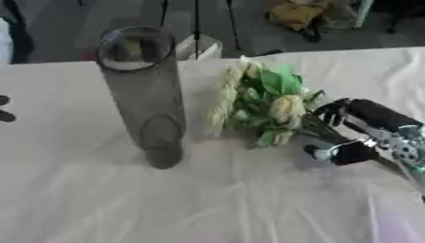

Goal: Arrange flowers into the vase.

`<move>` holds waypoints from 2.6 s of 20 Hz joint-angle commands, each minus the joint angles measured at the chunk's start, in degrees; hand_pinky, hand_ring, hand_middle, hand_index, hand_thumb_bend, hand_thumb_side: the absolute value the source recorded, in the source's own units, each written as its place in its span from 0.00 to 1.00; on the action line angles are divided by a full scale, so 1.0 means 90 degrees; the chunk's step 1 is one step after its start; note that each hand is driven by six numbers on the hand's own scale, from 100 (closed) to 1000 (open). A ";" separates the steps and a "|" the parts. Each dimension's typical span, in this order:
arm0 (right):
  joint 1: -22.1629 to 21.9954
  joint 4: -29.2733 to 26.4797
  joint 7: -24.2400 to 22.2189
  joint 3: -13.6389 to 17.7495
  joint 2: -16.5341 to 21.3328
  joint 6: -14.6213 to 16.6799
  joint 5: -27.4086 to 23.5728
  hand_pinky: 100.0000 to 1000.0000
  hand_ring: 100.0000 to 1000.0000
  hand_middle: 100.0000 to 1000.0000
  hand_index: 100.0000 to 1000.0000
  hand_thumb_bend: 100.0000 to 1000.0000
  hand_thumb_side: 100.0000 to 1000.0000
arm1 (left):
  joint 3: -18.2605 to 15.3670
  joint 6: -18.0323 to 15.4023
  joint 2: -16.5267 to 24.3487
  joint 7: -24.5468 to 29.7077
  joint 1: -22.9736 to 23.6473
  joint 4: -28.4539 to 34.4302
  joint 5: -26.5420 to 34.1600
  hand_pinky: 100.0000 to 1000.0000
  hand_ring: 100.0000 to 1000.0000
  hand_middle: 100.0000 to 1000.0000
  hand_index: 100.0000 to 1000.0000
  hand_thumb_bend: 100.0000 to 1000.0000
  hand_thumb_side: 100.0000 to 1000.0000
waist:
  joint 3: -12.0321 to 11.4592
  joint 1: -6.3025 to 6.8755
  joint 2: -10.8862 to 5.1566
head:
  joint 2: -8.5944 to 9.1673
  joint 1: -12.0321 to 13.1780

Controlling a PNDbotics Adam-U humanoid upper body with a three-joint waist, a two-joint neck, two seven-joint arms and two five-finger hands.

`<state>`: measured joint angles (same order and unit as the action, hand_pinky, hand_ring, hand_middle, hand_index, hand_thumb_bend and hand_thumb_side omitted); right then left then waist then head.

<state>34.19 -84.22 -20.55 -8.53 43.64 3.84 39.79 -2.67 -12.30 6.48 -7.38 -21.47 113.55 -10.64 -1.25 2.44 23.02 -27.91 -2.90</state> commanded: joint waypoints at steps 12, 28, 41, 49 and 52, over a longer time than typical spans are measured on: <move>0.0041 -0.0042 0.0370 0.0081 0.0121 -0.0444 0.0121 0.65 0.63 0.57 0.82 0.28 0.58 | 0.0093 0.0008 0.0044 0.0095 -0.0059 0.0116 -0.0021 0.45 0.58 0.62 0.92 0.00 1.00 | -0.0025 0.0084 -0.0002 | 0.0108 -0.0028; -0.0038 -0.0201 0.0202 0.0180 0.0207 -0.0700 0.0260 0.71 0.72 0.67 0.88 0.33 0.62 | 0.0107 0.0009 0.0041 0.0156 -0.0056 0.0116 -0.0038 0.45 0.58 0.62 0.92 0.00 1.00 | -0.0021 0.0075 0.0026 | 0.0099 -0.0017; -0.0012 -0.0238 0.0186 0.0204 0.0223 -0.0768 0.0467 0.70 0.73 0.68 0.88 0.33 0.61 | 0.0108 0.0009 0.0032 0.0196 -0.0040 0.0116 -0.0039 0.45 0.58 0.62 0.92 0.00 1.00 | -0.0003 0.0086 0.0052 | 0.0103 -0.0028; 0.0084 0.0078 0.0053 0.0106 0.0171 -0.0587 0.0610 0.69 0.72 0.67 0.87 0.32 0.54 | 0.0109 0.0010 0.0024 0.0200 -0.0039 0.0116 -0.0036 0.45 0.58 0.62 0.92 0.00 1.00 | -0.0025 0.0091 0.0077 | 0.0122 -0.0051; 0.0126 0.0178 0.0079 0.0089 0.0152 -0.0574 0.0655 0.68 0.72 0.67 0.87 0.31 0.52 | 0.0113 0.0015 0.0019 0.0208 -0.0034 0.0116 -0.0037 0.45 0.58 0.61 0.92 0.00 1.00 | -0.0031 0.0094 0.0084 | 0.0131 -0.0060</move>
<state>34.39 -82.61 -19.92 -8.13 43.64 -1.54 45.10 -2.28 -12.14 6.45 -5.67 -21.52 113.55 -10.68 -1.51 2.53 24.03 -27.58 -3.23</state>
